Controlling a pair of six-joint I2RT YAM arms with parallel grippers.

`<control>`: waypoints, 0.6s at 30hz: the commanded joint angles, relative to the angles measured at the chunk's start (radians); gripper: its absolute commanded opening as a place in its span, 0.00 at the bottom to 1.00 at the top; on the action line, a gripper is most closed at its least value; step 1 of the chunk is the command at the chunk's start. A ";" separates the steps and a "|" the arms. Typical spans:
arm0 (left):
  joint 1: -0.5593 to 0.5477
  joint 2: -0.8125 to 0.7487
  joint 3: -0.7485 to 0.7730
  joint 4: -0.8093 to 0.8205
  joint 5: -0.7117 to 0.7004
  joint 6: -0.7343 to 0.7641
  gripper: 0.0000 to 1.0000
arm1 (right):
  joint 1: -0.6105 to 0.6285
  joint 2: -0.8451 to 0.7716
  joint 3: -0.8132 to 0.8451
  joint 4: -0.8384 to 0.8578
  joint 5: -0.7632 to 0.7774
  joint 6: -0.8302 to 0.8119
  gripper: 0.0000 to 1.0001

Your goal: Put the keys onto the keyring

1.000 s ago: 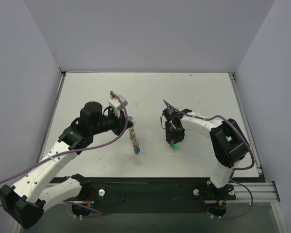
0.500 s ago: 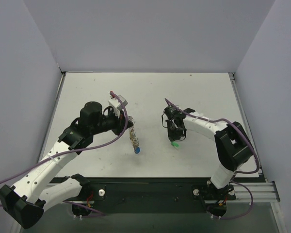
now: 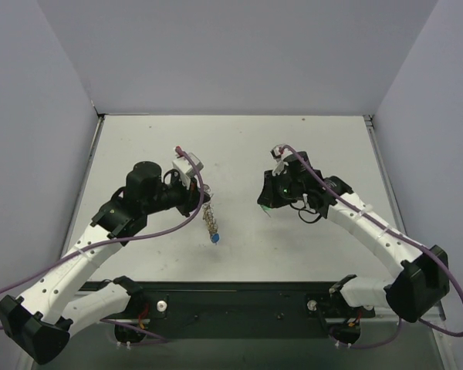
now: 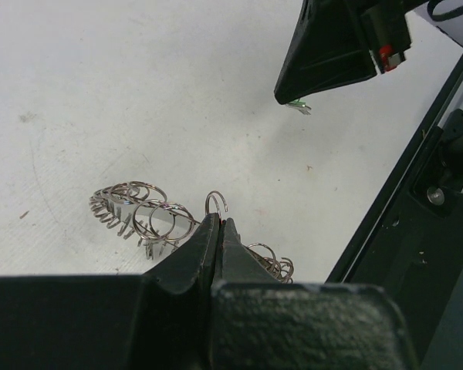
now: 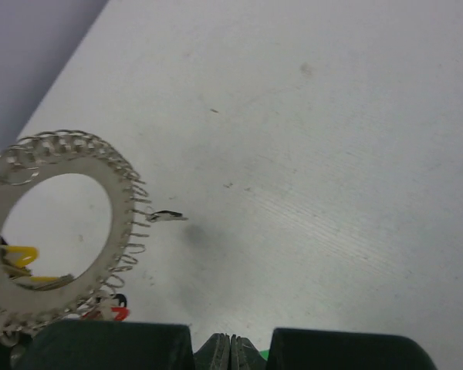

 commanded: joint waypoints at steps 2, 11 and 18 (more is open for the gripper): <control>0.006 -0.039 0.044 0.073 0.138 0.053 0.00 | -0.004 -0.091 0.032 0.090 -0.327 -0.102 0.00; 0.004 -0.075 -0.031 0.197 0.300 0.028 0.00 | 0.054 -0.118 0.020 0.374 -0.458 -0.079 0.00; 0.006 -0.041 -0.014 0.182 0.277 -0.004 0.00 | 0.108 -0.020 0.106 0.394 -0.553 -0.121 0.00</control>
